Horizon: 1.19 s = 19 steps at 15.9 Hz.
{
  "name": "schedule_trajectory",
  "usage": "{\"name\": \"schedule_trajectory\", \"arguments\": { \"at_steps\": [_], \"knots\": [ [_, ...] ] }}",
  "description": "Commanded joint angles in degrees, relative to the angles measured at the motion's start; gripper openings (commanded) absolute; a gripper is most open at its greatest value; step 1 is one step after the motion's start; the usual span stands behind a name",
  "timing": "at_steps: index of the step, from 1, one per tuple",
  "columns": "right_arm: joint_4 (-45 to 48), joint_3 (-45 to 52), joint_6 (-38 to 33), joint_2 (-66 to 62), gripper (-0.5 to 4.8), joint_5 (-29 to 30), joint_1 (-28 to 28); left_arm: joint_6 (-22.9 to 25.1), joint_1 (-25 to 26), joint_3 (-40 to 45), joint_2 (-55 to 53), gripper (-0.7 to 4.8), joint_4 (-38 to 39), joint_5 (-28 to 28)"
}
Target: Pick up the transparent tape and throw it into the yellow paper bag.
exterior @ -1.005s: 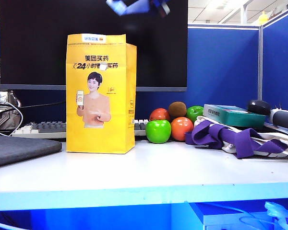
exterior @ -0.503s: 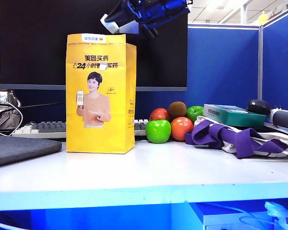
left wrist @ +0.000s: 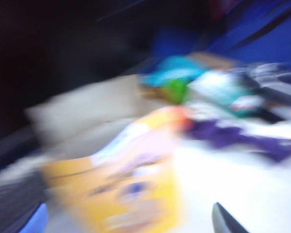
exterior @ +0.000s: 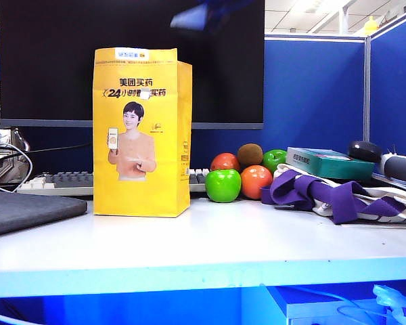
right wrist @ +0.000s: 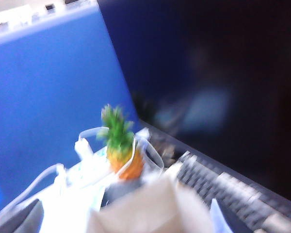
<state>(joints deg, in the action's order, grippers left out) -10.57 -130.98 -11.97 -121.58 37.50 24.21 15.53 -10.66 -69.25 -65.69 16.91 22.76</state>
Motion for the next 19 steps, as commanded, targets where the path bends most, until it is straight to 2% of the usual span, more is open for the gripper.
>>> {"name": "schedule_trajectory", "arguments": {
  "at_steps": [1, 3, 4, 5, 9, 10, 12, 14, 16, 18, 19],
  "knots": [
    [-2.69, -0.76, 4.52, 8.37, 4.79, -0.81, -3.74, 2.91, 0.39, -0.52, 6.16, 4.61, 0.22, -13.33],
    [-11.74, -0.76, 17.09, 15.74, 4.79, -8.87, -4.52, 6.8, 1.14, -0.5, 12.92, 4.61, 3.39, -13.09],
    [-15.85, -0.76, 21.33, 18.51, 4.79, -11.85, -4.5, 6.75, 1.14, -0.48, 15.04, 4.61, 4.33, -13.25],
    [-19.1, -0.76, 23.65, 21.03, 4.79, -12.09, -4.37, 6.78, 1.14, -0.48, 17.05, 4.61, 5.7, -14.03],
    [-30.84, -0.66, 25.79, 31.08, 4.79, -12.41, -4.39, 7.04, 1.14, 3.61, 26.05, 4.61, 8.28, -15.87],
    [-36.09, -0.63, 28.02, 34.29, 4.79, -16.15, -4.39, 7.02, 1.14, 5.55, 28.85, 4.61, 8.37, -19.08],
    [-44.92, -0.26, 28.02, 40.26, 4.79, -22.16, -4.39, 6.97, 1.14, 8.7, 32.63, 4.61, 8.85, -20.15],
    [-45.64, 3.63, 27.21, 47.56, 4.79, -22.71, -4.39, 6.88, 1.14, 12.66, 36.37, 4.61, 8.72, -20.2],
    [-42.4, 12.76, 27.21, 57.16, 4.79, -25.42, -4.37, 5.09, 1.14, 16.11, 40.63, 4.61, 8.81, -19.89],
    [-35.08, 27.36, 25.92, 69.2, 4.79, -28.02, -4.35, 3.08, 1.11, 18.05, 44.96, 4.61, 8.74, -16.59],
    [-24.06, 44.33, 22.73, 81.53, 4.79, -28.63, -4.35, 1.95, 1.07, 19.43, 48.26, 4.61, 8.74, -16.0]
  ]
}}
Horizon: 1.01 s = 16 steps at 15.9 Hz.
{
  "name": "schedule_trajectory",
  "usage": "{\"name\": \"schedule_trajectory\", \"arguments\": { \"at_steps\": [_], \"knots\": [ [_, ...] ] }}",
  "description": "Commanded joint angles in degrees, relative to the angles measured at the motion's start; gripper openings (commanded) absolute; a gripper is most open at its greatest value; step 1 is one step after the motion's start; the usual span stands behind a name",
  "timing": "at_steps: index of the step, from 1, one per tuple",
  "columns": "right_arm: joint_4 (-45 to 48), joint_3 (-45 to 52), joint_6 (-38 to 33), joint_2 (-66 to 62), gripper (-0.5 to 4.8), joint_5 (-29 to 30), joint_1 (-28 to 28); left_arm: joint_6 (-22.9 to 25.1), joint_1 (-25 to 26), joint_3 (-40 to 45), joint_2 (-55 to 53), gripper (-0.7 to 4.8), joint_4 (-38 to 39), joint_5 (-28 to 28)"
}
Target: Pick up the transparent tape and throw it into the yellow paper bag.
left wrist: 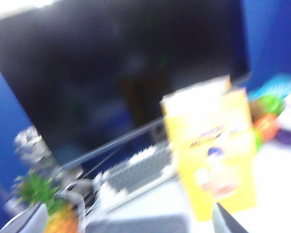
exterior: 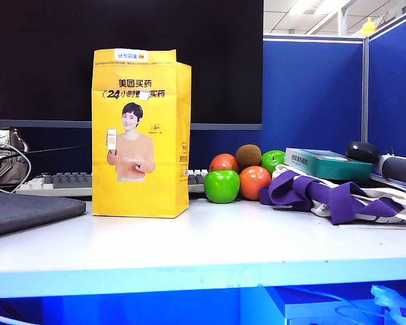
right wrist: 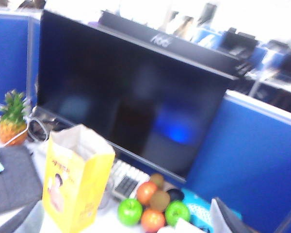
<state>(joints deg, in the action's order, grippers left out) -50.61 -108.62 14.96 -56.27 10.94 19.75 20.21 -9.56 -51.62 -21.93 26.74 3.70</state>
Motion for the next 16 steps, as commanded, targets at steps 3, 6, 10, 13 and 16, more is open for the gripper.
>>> {"name": "schedule_trajectory", "arguments": {
  "at_steps": [3, 6, 10, 13, 16],
  "knots": [
    [37.35, 53.31, -12.79, 36.04, 4.79, -1.09, 0.13, -7.45, -0.02, 8.31, 9.66, 4.61, -1.7, 2.56],
    [46.16, 75.73, -19.43, 48.76, 4.79, 1.57, 0.2, -11.74, -0.02, 14.62, 15.21, 4.61, -5.11, 4.04],
    [49.27, 90.25, -30.91, 51.49, 4.79, 2.58, 0.39, -15.41, -0.04, 20.59, 18.62, 4.61, -4.26, 4.33],
    [49.22, 97.48, -30.88, 51.49, 4.79, 2.47, 0.44, -16.41, -0.04, 23.89, 18.58, 4.61, -4.31, 5.35],
    [49.2, 100.85, -30.86, 51.49, 4.79, 0.61, 0.44, -23.08, -0.04, 26.53, 18.58, 4.61, -4.31, 4.66]
  ]
}}
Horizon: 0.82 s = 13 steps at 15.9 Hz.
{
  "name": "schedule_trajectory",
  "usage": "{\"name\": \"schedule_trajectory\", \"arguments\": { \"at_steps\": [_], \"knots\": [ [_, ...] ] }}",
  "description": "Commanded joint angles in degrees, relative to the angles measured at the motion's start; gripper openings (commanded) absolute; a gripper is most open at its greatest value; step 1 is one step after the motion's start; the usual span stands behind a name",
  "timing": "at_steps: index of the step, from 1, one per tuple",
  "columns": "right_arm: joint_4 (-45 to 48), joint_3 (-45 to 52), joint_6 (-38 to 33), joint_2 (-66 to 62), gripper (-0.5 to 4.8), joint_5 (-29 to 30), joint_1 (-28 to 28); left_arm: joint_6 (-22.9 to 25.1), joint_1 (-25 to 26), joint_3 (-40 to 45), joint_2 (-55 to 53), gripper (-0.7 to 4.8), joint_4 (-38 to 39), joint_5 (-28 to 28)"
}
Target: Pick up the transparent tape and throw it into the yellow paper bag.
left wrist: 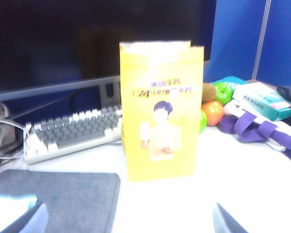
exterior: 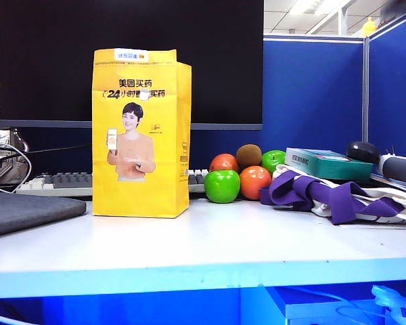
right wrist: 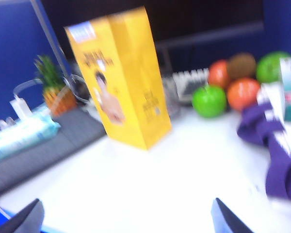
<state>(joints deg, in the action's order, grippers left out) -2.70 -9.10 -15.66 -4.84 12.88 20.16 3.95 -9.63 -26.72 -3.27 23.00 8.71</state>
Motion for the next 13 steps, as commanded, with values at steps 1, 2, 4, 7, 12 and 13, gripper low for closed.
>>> {"name": "schedule_trajectory", "arguments": {
  "at_steps": [1, 2, 4, 7, 12, 13],
  "knots": [
    [1.27, 2.14, 1.01, 0.07, 4.79, -1.88, 0.02, -12.0, 0.02, 2.58, -0.09, 4.61, -0.83, -0.24],
    [1.27, 2.6, 1.18, 0.07, 4.79, -3.5, 0.02, -13.05, 0.02, 3.41, -0.09, 4.61, -2.49, 0.66],
    [1.25, 3.52, 2.19, 0.07, 4.79, -6.93, 0.0, -10.58, 0.02, 6.16, -0.09, 4.61, -9.38, 1.51],
    [1.27, 6.08, 2.62, 0.07, 4.79, -6.97, -0.04, -9.77, 0.02, 11.5, -0.09, 4.61, -13.38, 1.16],
    [0.81, 7.89, 2.64, 0.07, 4.79, -8.94, -0.04, -6.69, 0.02, 19.23, -0.07, 4.61, -17.35, 0.94],
    [0.83, 7.89, 2.58, 0.07, 4.79, -9.14, -0.04, -6.78, 0.02, 20.59, -0.07, 4.61, -17.86, 0.94]
  ]
}}
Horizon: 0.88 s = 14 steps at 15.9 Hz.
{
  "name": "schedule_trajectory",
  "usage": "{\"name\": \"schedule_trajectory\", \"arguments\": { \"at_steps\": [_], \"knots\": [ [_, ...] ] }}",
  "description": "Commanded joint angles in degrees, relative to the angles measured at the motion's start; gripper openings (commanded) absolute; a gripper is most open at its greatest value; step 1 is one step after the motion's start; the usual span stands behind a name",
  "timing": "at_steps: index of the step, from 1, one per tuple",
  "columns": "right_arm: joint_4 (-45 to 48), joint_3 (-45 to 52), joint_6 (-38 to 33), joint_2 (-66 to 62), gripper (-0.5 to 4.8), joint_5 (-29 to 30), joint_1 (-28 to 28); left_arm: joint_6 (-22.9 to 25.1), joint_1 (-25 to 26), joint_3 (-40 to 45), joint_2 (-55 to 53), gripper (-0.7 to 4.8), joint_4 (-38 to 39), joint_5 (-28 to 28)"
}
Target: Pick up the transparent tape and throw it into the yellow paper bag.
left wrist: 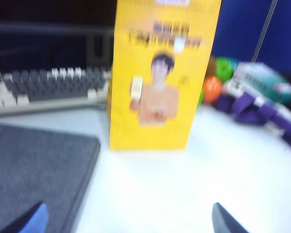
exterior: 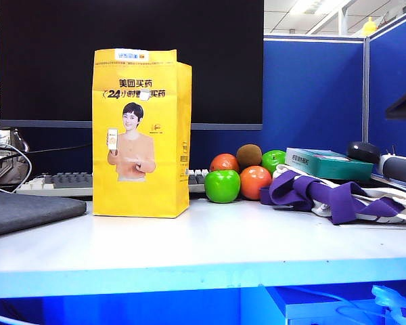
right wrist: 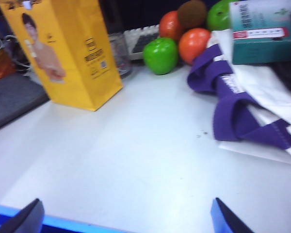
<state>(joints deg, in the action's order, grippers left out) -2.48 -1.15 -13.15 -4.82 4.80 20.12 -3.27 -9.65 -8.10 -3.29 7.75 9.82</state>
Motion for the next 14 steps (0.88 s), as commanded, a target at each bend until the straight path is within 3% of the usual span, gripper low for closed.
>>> {"name": "schedule_trajectory", "arguments": {
  "at_steps": [1, 2, 3, 4, 14],
  "knots": [
    [0.55, -0.07, -0.17, 0.04, 4.79, -0.81, 0.0, -0.02, 0.04, 2.82, -0.04, 4.61, -2.25, -0.17],
    [0.55, -0.07, -0.13, 0.04, 4.79, -0.74, 0.0, -1.42, 0.04, 2.89, -0.04, 4.61, -0.85, -0.13],
    [0.57, -0.07, -0.13, 0.04, 4.79, -0.9, 0.0, -7.1, 0.04, 2.89, -0.04, 4.61, 0.63, 0.44],
    [0.59, -0.07, -0.15, 0.04, 4.79, -0.79, 0.0, -8.59, 0.04, 2.89, -0.04, 4.61, 1.62, 0.59],
    [0.33, 1.05, -0.13, 3.85, 4.79, -0.83, -0.04, -8.57, 0.04, 3.58, 1.49, 4.61, 1.84, 0.5]
  ]
}}
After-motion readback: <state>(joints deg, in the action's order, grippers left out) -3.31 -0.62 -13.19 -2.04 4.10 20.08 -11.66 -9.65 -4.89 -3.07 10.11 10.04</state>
